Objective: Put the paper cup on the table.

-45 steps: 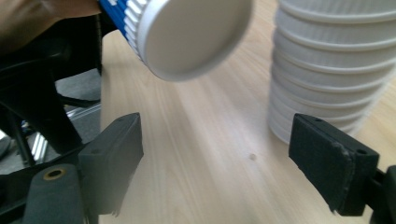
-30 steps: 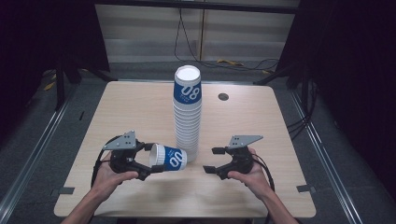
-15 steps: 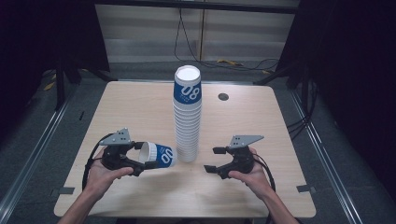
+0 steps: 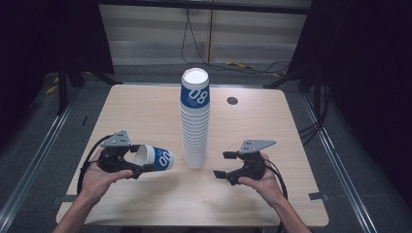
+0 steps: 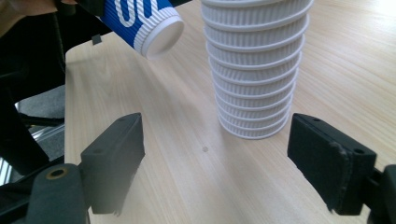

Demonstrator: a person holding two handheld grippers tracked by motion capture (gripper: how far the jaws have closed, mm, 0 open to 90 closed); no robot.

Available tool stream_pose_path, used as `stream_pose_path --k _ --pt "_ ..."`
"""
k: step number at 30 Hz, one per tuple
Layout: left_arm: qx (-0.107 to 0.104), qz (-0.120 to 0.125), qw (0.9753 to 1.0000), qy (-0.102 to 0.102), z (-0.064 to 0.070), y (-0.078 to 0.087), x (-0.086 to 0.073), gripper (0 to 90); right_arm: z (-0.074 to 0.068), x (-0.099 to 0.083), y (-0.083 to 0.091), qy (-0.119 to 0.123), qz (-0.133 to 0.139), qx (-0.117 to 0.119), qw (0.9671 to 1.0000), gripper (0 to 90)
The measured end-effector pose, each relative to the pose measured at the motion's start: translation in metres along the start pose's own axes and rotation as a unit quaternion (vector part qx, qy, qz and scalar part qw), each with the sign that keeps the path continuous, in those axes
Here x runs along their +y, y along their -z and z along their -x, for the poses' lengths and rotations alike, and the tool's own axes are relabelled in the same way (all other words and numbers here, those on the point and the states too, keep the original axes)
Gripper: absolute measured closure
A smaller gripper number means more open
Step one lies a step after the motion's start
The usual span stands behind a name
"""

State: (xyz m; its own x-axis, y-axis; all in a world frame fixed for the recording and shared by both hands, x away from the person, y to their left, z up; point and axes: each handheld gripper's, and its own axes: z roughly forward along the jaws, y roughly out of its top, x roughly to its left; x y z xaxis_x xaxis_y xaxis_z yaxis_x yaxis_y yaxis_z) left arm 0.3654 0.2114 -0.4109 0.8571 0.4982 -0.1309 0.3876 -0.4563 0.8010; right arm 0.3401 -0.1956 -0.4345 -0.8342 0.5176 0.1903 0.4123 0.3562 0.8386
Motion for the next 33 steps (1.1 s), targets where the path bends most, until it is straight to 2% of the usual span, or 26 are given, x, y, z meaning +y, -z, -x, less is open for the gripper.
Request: stream_pose_path --k 3,5,7,10,13,16,17,20,23,26,30,33 --pt "0.014 -0.014 0.9998 -0.001 -0.004 0.004 0.002 18.7 0.0 -0.001 0.003 -0.002 -0.001 -0.01 1.0 18.1" --pt "0.031 -0.023 0.9992 -0.005 -0.006 0.006 0.002 18.6 0.0 -0.002 0.004 0.001 -0.001 -0.014 0.9999 19.9" --pt "0.03 -0.025 0.9992 -0.005 -0.007 0.007 0.002 18.5 -0.002 -0.003 0.004 0.001 -0.001 -0.014 0.9999 20.0" --pt "0.044 -0.041 0.9982 -0.005 -0.011 0.008 0.003 18.4 -0.005 -0.005 0.003 0.007 -0.007 -0.02 0.9998 20.3" --pt "0.051 -0.066 0.9965 -0.005 -0.017 0.009 0.004 18.2 -0.007 -0.007 0.004 0.008 -0.007 -0.025 0.9996 20.3" --pt "0.051 -0.074 0.9959 -0.001 -0.021 0.009 0.004 18.2 -0.008 -0.009 0.008 0.002 -0.006 -0.025 0.9997 19.3" --pt "0.053 -0.085 0.995 -0.005 -0.021 0.009 0.005 18.2 -0.007 -0.01 0.01 0.001 -0.008 -0.027 0.9996 19.3" --pt "0.055 -0.093 0.9941 -0.007 -0.023 0.006 0.006 18.2 -0.005 -0.015 0.012 -0.002 -0.007 -0.03 0.9995 19.2" --pt "0.055 -0.11 0.9923 -0.003 -0.027 0.001 0.008 18.2 -0.004 -0.016 0.011 -0.007 -0.006 -0.029 0.9995 18.7" --pt "0.059 -0.134 0.9892 -0.002 -0.031 -0.005 0.011 18.2 -0.006 -0.016 0.011 -0.005 -0.004 -0.028 0.9996 18.7" --pt "0.065 -0.142 0.9877 0.001 -0.037 -0.008 0.018 18.2 -0.007 -0.015 0.012 -0.001 0.004 -0.03 0.9995 17.5" --pt "0.082 -0.154 0.9846 0.004 -0.046 -0.015 0.022 17.7 -0.006 -0.015 0.012 -0.001 0.004 -0.031 0.9995 17.1"
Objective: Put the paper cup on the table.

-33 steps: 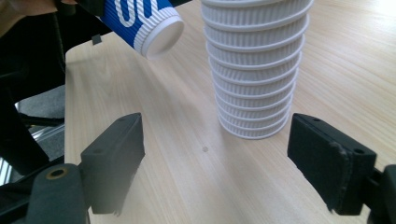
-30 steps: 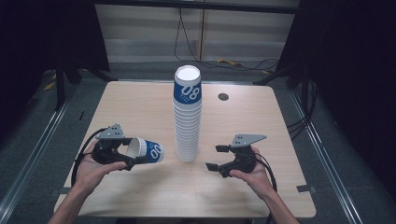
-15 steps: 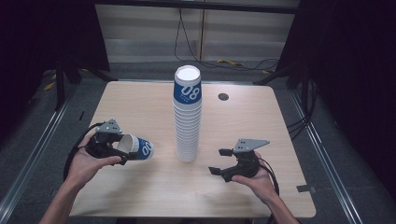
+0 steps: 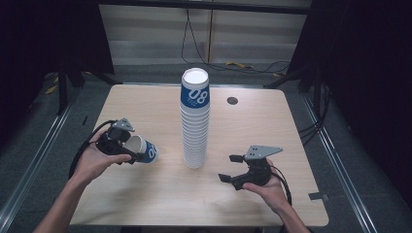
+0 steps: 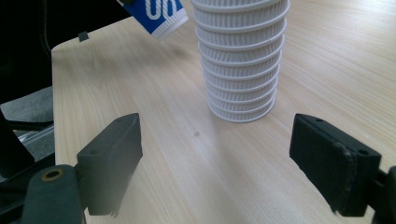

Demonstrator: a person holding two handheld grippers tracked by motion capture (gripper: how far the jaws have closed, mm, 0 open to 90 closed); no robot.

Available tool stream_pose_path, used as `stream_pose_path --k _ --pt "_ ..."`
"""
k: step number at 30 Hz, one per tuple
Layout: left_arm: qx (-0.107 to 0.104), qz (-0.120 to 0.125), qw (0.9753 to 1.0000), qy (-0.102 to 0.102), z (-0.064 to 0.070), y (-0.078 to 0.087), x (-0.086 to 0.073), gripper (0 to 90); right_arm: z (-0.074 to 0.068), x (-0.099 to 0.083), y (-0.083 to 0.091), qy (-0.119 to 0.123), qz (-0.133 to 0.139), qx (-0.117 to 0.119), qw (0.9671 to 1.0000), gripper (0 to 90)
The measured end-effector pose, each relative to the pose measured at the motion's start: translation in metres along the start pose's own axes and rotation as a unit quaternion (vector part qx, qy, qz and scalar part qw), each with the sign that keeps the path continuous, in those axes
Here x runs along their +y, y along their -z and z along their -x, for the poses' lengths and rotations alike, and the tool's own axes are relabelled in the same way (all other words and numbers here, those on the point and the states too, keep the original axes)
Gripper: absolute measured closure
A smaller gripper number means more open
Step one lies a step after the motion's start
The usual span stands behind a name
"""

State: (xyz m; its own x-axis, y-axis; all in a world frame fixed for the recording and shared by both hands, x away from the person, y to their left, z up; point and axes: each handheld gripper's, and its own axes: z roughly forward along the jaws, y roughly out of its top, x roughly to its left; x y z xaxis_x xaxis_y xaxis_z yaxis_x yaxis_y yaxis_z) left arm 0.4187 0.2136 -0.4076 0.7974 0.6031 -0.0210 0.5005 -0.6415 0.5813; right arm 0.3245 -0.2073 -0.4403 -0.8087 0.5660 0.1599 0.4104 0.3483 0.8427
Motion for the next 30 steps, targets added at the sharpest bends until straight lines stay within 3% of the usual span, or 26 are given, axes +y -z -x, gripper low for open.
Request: stream_pose_path --k 3,4,7,9,10,11,17,24,27,30 --pt "0.001 -0.023 0.9997 0.004 -0.006 -0.008 0.003 17.7 0.0 0.0 -0.002 -0.004 -0.004 0.008 1.0 17.1" --pt "0.014 -0.031 0.9994 -0.001 -0.007 -0.01 0.005 17.6 0.0 0.0 -0.003 -0.003 -0.004 0.009 0.9999 17.2" --pt "0.019 -0.046 0.9988 -0.001 -0.012 -0.013 0.007 17.6 0.001 -0.001 -0.004 -0.004 -0.005 0.012 0.9999 17.2" --pt "0.015 -0.057 0.9982 0.0 -0.012 -0.014 0.009 17.5 0.0 -0.001 -0.005 -0.003 -0.007 0.013 0.9999 17.2" --pt "0.023 -0.057 0.9981 0.004 -0.01 -0.014 0.009 17.5 0.0 -0.001 -0.005 -0.003 -0.008 0.014 0.9999 17.2" --pt "0.032 -0.066 0.9973 -0.004 -0.009 -0.013 0.01 17.5 0.0 -0.001 -0.005 -0.004 -0.008 0.015 0.9999 17.2" --pt "0.032 -0.103 0.9942 -0.01 -0.005 -0.022 0.012 17.1 0.0 -0.001 -0.004 -0.005 -0.006 0.015 0.9998 17.2" --pt "0.031 -0.106 0.9939 0.0 -0.007 -0.027 0.016 15.7 0.0 -0.001 -0.004 -0.004 -0.009 0.015 0.9998 17.2" --pt "0.046 -0.102 0.9935 -0.017 -0.003 -0.031 0.018 14.9 0.0 -0.001 -0.004 -0.006 -0.008 0.016 0.9998 17.2" --pt "0.045 -0.099 0.994 -0.014 -0.003 -0.036 0.017 14.4 0.0 -0.001 -0.004 -0.004 -0.009 0.012 0.9999 17.2"
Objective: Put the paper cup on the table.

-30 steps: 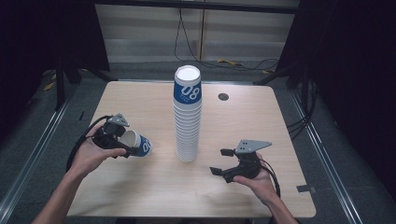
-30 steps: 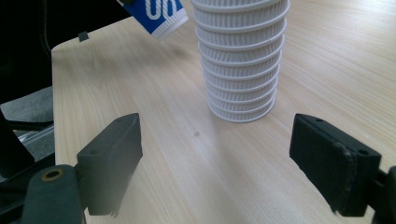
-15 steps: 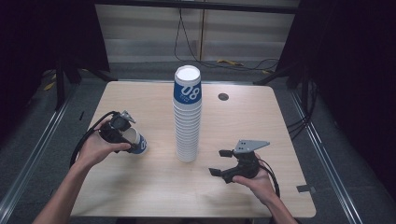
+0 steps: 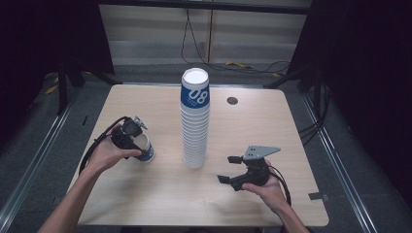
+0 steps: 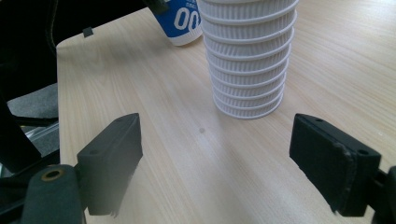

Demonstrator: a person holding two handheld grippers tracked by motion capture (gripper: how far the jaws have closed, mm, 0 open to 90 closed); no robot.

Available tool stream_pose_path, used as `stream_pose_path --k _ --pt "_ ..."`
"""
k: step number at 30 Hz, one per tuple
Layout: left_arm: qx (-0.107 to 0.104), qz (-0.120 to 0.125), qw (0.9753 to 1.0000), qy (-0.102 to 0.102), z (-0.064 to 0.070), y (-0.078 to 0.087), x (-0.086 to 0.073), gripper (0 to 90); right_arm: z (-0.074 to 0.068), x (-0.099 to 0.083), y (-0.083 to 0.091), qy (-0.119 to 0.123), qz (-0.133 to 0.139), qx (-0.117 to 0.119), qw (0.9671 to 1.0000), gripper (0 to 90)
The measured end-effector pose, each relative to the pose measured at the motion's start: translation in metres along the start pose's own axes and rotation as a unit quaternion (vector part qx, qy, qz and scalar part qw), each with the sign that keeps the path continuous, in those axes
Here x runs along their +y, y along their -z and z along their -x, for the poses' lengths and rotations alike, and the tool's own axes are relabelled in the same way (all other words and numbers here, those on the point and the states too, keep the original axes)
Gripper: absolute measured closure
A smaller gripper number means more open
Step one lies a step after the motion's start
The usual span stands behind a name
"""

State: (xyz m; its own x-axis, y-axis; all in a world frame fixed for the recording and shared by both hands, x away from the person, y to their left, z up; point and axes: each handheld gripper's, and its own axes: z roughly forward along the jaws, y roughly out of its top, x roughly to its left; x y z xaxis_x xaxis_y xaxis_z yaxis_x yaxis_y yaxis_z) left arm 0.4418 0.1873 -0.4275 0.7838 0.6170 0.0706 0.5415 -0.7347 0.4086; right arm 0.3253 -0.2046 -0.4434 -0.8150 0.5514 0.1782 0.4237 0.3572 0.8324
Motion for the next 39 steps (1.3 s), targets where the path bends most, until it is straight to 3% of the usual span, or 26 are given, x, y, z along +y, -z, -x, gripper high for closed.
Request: stream_pose_path --k 9,14,17,21,25,29,39 --pt "-0.008 0.015 0.9998 -0.007 0.0 -0.008 -0.003 13.9 0.0 0.0 0.001 0.001 0.002 -0.001 1.0 17.1" --pt "-0.014 0.003 0.9999 0.0 0.002 -0.014 -0.009 15.3 0.0 0.0 0.001 0.002 0.001 -0.002 1.0 17.1" --pt "-0.017 -0.004 0.9998 -0.007 0.004 -0.018 -0.013 16.8 0.0 0.0 0.001 0.001 0.001 -0.003 1.0 17.1" --pt "-0.019 -0.001 0.9998 0.005 0.003 -0.021 -0.018 17.0 0.0 0.0 0.001 0.002 0.001 -0.003 1.0 17.1" --pt "-0.019 0.019 0.9995 0.019 -0.002 -0.02 -0.025 16.9 -0.001 0.0 0.001 0.003 0.001 -0.003 1.0 17.1" --pt "-0.021 0.024 0.9993 0.018 -0.002 -0.019 -0.032 17.0 0.0 0.0 0.002 0.001 0.001 -0.005 1.0 16.9" --pt "-0.025 0.071 0.9965 0.035 0.0 -0.016 -0.045 16.9 0.001 0.0 0.004 0.0 0.002 -0.009 1.0 16.9"
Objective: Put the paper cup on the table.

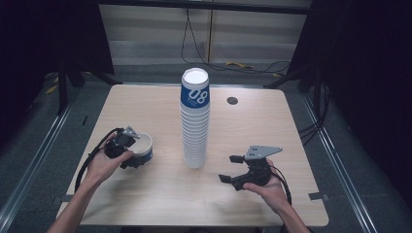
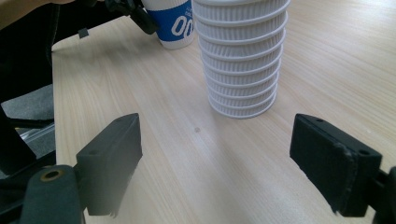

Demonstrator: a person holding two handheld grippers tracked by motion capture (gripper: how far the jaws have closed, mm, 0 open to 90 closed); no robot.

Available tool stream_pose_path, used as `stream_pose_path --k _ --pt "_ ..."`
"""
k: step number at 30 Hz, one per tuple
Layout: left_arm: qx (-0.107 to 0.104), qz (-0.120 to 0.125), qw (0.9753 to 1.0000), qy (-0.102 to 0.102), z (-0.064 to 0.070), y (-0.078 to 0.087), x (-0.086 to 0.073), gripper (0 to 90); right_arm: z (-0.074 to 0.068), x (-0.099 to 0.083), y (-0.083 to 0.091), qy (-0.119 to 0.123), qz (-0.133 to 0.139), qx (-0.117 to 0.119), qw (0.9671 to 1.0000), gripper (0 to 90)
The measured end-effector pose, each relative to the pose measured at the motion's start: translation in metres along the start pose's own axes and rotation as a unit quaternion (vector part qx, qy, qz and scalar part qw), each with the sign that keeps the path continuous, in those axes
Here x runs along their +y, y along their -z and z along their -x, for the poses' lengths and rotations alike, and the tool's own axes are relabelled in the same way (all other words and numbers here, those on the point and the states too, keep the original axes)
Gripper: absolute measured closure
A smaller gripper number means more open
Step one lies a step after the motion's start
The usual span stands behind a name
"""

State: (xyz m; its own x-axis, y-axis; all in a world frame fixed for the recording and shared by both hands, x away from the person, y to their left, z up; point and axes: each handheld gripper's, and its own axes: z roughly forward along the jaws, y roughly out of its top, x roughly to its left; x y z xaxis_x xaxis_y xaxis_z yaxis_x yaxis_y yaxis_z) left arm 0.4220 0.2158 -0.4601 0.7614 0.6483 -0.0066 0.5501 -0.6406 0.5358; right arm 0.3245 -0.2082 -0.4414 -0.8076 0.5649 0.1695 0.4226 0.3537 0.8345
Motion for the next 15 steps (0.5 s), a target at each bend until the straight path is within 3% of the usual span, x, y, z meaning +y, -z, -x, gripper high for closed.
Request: stream_pose_path --k 5,6,11,15 --pt "0.0 -0.008 1.0 0.002 -0.002 0.003 -0.005 16.8 0.002 -0.001 0.001 -0.001 0.001 -0.002 1.0 16.9" --pt "-0.014 0.005 0.9996 0.023 -0.005 0.006 -0.008 16.4 0.002 -0.001 0.002 -0.001 0.002 -0.003 1.0 16.9" --pt "-0.017 0.015 0.9994 0.025 -0.001 0.008 -0.016 16.5 0.002 -0.001 0.003 -0.003 0.003 -0.005 1.0 16.7" --pt "-0.026 0.042 0.9985 0.023 0.005 0.012 -0.02 16.6 0.003 -0.001 0.003 -0.006 0.002 -0.006 1.0 16.6"
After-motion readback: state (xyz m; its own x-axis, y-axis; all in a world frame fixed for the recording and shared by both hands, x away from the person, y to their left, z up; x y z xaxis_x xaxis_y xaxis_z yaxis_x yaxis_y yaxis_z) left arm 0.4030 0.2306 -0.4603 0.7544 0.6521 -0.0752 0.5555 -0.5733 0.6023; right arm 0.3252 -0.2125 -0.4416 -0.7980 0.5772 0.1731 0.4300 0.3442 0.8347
